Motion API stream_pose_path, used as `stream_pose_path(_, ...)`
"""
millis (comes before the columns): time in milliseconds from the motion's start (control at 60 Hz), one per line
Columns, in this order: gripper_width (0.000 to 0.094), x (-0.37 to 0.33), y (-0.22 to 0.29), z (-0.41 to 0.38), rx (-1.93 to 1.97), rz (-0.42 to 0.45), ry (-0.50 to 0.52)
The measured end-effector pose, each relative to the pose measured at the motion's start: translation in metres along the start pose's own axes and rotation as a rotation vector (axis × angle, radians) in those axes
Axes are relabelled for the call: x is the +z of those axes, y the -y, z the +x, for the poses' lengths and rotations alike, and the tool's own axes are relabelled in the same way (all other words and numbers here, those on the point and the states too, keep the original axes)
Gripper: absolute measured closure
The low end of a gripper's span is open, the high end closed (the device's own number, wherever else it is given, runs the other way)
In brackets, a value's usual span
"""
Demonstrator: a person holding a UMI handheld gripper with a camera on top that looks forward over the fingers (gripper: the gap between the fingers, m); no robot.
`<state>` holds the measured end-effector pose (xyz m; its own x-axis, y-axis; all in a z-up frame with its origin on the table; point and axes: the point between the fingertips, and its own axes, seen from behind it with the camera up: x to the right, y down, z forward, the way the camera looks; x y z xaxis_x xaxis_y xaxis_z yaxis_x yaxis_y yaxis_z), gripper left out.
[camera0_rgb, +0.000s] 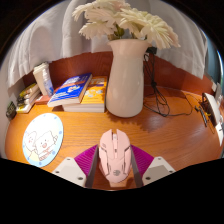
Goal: Arrange mouse
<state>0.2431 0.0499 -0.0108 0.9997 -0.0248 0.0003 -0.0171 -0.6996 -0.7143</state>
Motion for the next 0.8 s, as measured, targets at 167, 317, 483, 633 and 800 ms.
stream_pose_path(167,0.0441,0.005,0.003,0.001,-0.015,0.028,0.005)
stream_pose_path(317,0.0533,0.006,0.002,0.001,-0.013,0.0,0.0)
stream_pose_path(483,0.0534,-0.006,0.017,-0.002,0.04,-0.032,-0.036)
stream_pose_path(633,0.053,-0.056,0.081,-0.03,0.035,0.091,-0.07)
stream_pose_path(800,0.053,-0.117,0.162,-0.094,0.041,0.262,-0.067)
